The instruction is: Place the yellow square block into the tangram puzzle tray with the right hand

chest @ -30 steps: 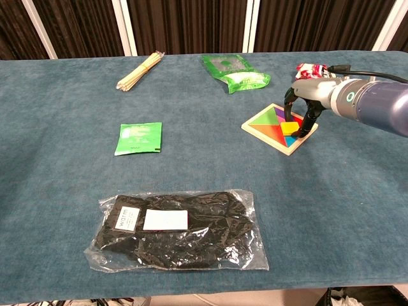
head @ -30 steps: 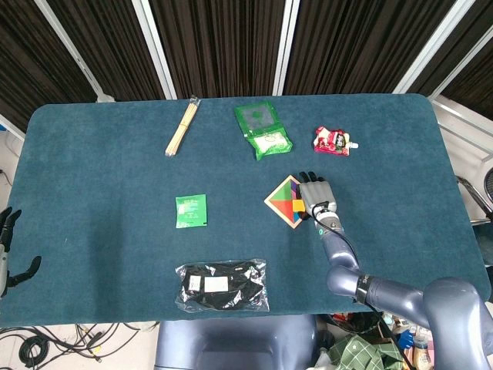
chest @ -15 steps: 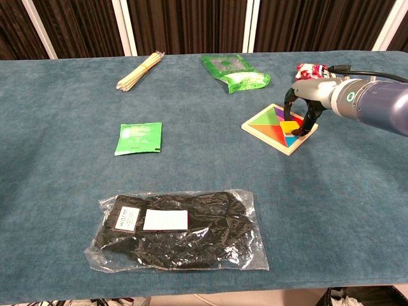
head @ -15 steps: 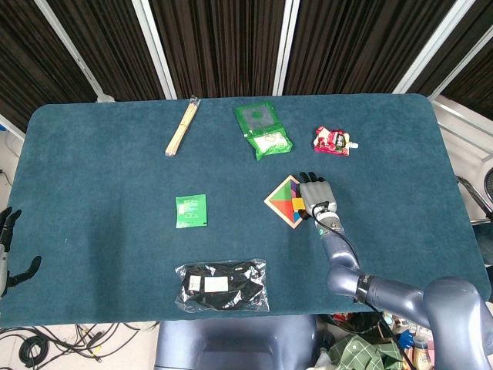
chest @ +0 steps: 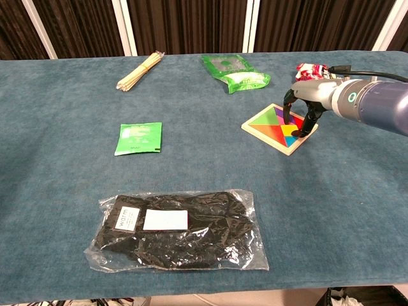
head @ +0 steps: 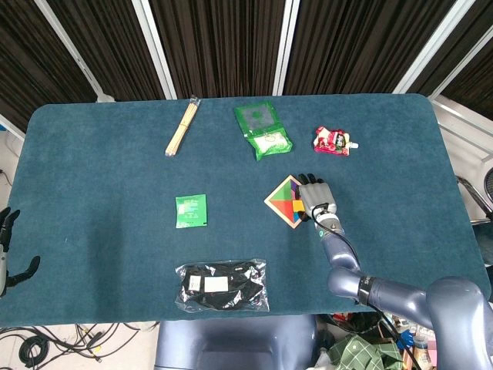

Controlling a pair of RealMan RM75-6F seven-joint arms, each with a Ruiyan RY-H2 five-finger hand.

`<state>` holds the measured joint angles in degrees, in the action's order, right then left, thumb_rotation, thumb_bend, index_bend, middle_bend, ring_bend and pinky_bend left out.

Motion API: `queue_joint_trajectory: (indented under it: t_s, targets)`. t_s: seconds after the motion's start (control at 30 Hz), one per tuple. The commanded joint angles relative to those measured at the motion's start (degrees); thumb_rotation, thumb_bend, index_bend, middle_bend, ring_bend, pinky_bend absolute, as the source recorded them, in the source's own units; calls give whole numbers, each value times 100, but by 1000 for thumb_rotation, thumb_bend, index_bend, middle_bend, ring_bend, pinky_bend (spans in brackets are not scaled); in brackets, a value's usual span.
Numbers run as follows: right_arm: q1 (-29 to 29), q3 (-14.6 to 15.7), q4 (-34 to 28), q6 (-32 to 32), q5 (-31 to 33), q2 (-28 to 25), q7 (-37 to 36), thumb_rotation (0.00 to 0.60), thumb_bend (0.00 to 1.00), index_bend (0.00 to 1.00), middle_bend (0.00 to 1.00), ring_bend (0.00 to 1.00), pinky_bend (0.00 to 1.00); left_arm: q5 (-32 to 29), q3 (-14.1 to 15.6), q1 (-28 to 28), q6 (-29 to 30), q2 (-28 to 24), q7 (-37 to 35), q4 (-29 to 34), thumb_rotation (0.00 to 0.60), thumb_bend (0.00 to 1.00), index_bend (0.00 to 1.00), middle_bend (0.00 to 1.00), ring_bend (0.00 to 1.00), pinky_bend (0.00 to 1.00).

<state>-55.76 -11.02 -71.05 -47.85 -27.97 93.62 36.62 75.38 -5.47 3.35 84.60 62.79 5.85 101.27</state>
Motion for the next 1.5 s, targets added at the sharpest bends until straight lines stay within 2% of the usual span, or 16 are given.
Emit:
queue_joint_trajectory:
  t_s: [0.03, 0.37, 0.5, 0.6, 0.7, 0.8, 0.9, 1.0, 1.13, 1.27, 1.4, 1.5]
  targets:
    - [1, 2, -19, -7, -11, -1, -12, 600, 282, 400, 33, 0, 140, -2, -5, 1, 3, 3, 0, 4, 600, 310, 0, 0, 0, 0]
    - [4, -32, -126, -72, -62, -57, -65, 600, 280, 391, 33, 0, 141, 2, -9, 0, 11, 5, -7, -12, 600, 311, 0, 0, 0, 0]
    - [62, -198, -376, -239, -217, -252, -271, 600, 241, 299, 27, 0, 141, 4, -14, -3, 23, 7, -13, -24, 600, 310, 0, 0, 0, 0]
    - [209, -282, -960, -466, -468, -739, -412, 600, 190, 232, 7, 0, 141, 12, -15, -4, 30, 8, -14, -35, 600, 310, 0, 0, 0, 0]
    - [481, -290, -1928, -655, -590, -1563, -511, 600, 150, 208, 0, 0, 141, 24, -9, -11, 45, 13, -2, -38, 600, 310, 0, 0, 0, 0]
    - [876, -226, -2784, -888, -978, -2335, -783, 600, 127, 197, 0, 0, 141, 40, -5, -13, 60, 23, 23, -41, 600, 311, 0, 0, 0, 0]
    - [1515, -51, -3514, -1257, -1751, -3100, -1353, 600, 109, 192, 0, 0, 141, 68, -7, -19, 100, 36, 52, -36, 600, 310, 0, 0, 0, 0]
    - [2157, 190, -3834, -1620, -2581, -3592, -2048, 600, 109, 192, 0, 0, 140, 132, -9, -29, 170, 46, 84, -26, 600, 310, 0, 0, 0, 0]
    - [3000, 629, -3664, -2220, -3894, -3883, -3095, 600, 109, 192, 0, 0, 135, 188, -26, -41, 231, 21, 36, 47, 600, 311, 0, 0, 0, 0]
    - [3637, 1036, -3111, -2951, -4824, -3802, -3521, 600, 109, 192, 0, 0, 135, 174, -68, -44, 213, -82, -169, 217, 600, 311, 0, 0, 0, 0]
    - [4064, 1224, -2669, -3459, -5267, -3611, -3870, 600, 108, 192, 0, 0, 135, 296, -69, -42, 265, -183, -172, 349, 600, 310, 0, 0, 0, 0]
    - [4258, 1216, -2374, -3730, -5408, -3431, -3981, 600, 109, 192, 0, 0, 135, 400, -55, -51, 325, -241, -120, 433, 600, 310, 0, 0, 0, 0]
